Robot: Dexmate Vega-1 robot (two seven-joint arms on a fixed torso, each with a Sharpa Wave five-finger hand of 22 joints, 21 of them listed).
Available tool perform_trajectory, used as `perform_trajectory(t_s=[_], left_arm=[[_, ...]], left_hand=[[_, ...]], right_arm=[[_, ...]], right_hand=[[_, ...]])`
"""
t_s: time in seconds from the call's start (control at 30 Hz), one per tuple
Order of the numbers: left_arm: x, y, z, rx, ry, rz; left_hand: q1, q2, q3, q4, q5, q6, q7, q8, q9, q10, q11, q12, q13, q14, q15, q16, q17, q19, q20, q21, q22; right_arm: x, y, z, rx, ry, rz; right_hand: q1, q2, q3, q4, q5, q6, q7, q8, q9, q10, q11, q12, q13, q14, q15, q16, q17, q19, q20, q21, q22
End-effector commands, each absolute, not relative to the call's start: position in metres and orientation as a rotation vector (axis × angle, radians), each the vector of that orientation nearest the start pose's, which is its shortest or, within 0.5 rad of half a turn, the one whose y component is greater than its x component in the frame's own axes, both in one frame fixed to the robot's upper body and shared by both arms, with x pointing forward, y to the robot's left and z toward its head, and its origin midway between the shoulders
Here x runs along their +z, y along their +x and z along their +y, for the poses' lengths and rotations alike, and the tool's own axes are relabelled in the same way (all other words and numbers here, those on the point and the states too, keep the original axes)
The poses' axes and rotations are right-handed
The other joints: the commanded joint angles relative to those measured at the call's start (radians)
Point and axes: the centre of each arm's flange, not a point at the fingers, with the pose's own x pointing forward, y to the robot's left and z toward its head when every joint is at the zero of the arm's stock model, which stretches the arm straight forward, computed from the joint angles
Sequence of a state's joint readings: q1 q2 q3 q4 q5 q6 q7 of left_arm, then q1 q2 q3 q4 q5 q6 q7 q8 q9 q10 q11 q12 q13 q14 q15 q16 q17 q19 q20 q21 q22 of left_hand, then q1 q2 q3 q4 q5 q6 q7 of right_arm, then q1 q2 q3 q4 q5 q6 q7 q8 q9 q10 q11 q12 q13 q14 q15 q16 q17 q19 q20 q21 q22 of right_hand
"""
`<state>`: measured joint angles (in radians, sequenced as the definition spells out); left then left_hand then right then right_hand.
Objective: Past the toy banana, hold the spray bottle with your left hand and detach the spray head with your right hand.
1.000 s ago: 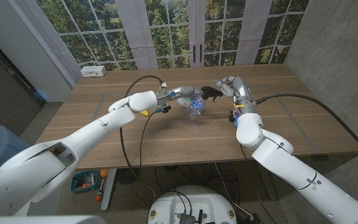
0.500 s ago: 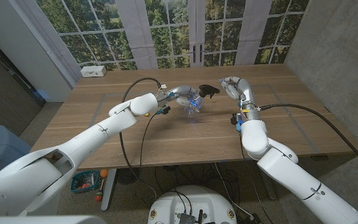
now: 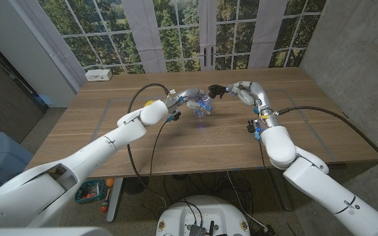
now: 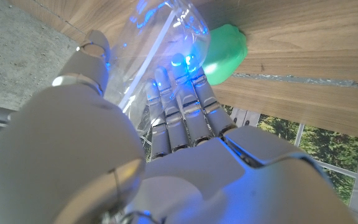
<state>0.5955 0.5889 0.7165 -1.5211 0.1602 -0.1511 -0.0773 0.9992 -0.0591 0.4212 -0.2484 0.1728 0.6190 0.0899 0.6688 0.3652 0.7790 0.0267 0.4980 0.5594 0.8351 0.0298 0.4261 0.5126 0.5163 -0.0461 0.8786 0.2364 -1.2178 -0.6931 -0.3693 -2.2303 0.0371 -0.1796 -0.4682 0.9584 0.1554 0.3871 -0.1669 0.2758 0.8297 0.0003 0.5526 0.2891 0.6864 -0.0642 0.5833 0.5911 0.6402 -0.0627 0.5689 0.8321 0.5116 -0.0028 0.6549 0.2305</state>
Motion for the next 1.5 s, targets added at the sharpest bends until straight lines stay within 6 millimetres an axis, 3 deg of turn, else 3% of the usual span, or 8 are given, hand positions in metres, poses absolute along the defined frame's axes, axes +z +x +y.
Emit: perform_trajectory(t_s=[0.03, 0.5, 0.77, 0.87, 1.07, 1.23, 1.43, 1.5], left_arm=[[0.039, 0.612, 0.116, -0.449, 0.997, -0.821], [0.034, 0.611, 0.113, -0.524, 1.052, -0.798], [0.03, 0.61, 0.11, -0.553, 1.098, -0.776], [0.029, 0.61, 0.11, -0.552, 1.109, -0.77], [0.027, 0.611, 0.11, -0.546, 1.125, -0.759], [0.028, 0.613, 0.11, -0.531, 1.121, -0.755], [0.028, 0.614, 0.11, -0.521, 1.124, -0.752], [0.027, 0.614, 0.11, -0.519, 1.128, -0.748]], left_hand=[[0.211, 0.22, 0.089, 0.08, 0.0, 0.169, -0.131, 0.007, 0.002, 0.232, -0.226, -0.001, 0.136, 0.139, -0.268, -0.001, 0.003, -0.004, -0.057, 0.008, 0.0], [0.208, 0.221, 0.09, 0.08, 0.0, 0.167, -0.135, 0.006, 0.001, 0.231, -0.226, -0.009, 0.139, 0.137, -0.268, -0.007, 0.005, -0.012, -0.061, 0.02, -0.006], [0.206, 0.221, 0.09, 0.08, 0.0, 0.166, -0.135, 0.006, 0.001, 0.233, -0.227, -0.012, 0.14, 0.137, -0.269, -0.01, 0.006, -0.016, -0.063, 0.027, -0.009], [0.205, 0.221, 0.091, 0.08, 0.001, 0.166, -0.135, 0.006, 0.001, 0.235, -0.227, -0.013, 0.142, 0.138, -0.269, -0.011, 0.007, -0.018, -0.063, 0.031, -0.011], [0.204, 0.221, 0.091, 0.08, 0.001, 0.166, -0.137, 0.006, 0.002, 0.234, -0.227, -0.016, 0.143, 0.139, -0.268, -0.013, 0.008, -0.019, -0.063, 0.036, -0.013], [0.203, 0.221, 0.091, 0.08, 0.001, 0.168, -0.135, 0.007, 0.002, 0.234, -0.227, -0.018, 0.145, 0.139, -0.268, -0.014, 0.009, -0.022, -0.064, 0.041, -0.015], [0.203, 0.221, 0.092, 0.08, 0.002, 0.169, -0.137, 0.008, 0.003, 0.236, -0.227, -0.021, 0.146, 0.139, -0.269, -0.017, 0.011, -0.025, -0.065, 0.048, -0.018], [0.202, 0.221, 0.092, 0.08, 0.002, 0.168, -0.137, 0.008, 0.003, 0.237, -0.227, -0.021, 0.147, 0.14, -0.269, -0.017, 0.011, -0.026, -0.065, 0.05, -0.018]], right_arm=[[0.006, 0.478, -0.18, 0.124, -0.592, -0.629], [0.01, 0.484, -0.177, 0.095, -0.639, -0.604], [0.015, 0.482, -0.17, 0.076, -0.693, -0.601], [0.018, 0.484, -0.168, 0.112, -0.714, -0.576], [0.025, 0.487, -0.163, 0.226, -0.769, -0.504], [0.028, 0.488, -0.163, 0.302, -0.749, -0.48], [0.035, 0.489, -0.159, 0.389, -0.755, -0.436], [0.036, 0.489, -0.159, 0.42, -0.761, -0.433]], right_hand=[[0.004, -0.013, 0.034, 0.004, 0.017, -0.048, -0.004, -0.031, -0.019, -0.061, 0.004, -0.078, -0.044, -0.044, -0.082, -0.086, -0.077, -0.023, -0.02, 0.028, -0.002], [-0.03, -0.023, 0.049, 0.005, 0.034, -0.153, 0.036, -0.117, -0.055, -0.168, 0.038, -0.195, -0.104, -0.187, -0.034, -0.194, -0.149, -0.114, -0.018, 0.038, -0.021], [0.055, -0.018, 0.142, -0.021, 0.118, -0.255, 0.036, -0.192, -0.071, -0.243, 0.029, -0.261, -0.13, -0.241, -0.032, -0.257, -0.202, -0.146, -0.003, 0.045, -0.036], [0.047, -0.043, 0.151, -0.012, 0.141, -0.296, 0.054, -0.218, -0.074, -0.234, 0.034, -0.27, -0.137, -0.271, -0.007, -0.279, -0.215, -0.17, 0.024, 0.04, -0.04], [-0.056, -0.119, 0.14, 0.018, 0.189, -0.422, 0.074, -0.306, -0.079, -0.389, 0.079, -0.357, -0.148, -0.376, 0.064, -0.325, -0.223, -0.267, 0.111, 0.005, -0.046], [-0.082, -0.127, 0.143, 0.018, 0.205, -0.451, 0.069, -0.322, -0.078, -0.424, 0.07, -0.37, -0.146, -0.408, 0.077, -0.334, -0.222, -0.3, 0.128, -0.011, -0.046], [0.005, -0.12, 0.245, -0.025, 0.313, -0.471, 0.026, -0.335, -0.077, -0.455, 0.019, -0.38, -0.145, -0.41, 0.059, -0.336, -0.231, -0.293, 0.119, -0.026, -0.053], [0.02, -0.146, 0.28, -0.018, 0.37, -0.527, 0.037, -0.354, -0.077, -0.493, 0.034, -0.39, -0.147, -0.435, 0.065, -0.345, -0.233, -0.318, 0.121, -0.047, -0.053]])
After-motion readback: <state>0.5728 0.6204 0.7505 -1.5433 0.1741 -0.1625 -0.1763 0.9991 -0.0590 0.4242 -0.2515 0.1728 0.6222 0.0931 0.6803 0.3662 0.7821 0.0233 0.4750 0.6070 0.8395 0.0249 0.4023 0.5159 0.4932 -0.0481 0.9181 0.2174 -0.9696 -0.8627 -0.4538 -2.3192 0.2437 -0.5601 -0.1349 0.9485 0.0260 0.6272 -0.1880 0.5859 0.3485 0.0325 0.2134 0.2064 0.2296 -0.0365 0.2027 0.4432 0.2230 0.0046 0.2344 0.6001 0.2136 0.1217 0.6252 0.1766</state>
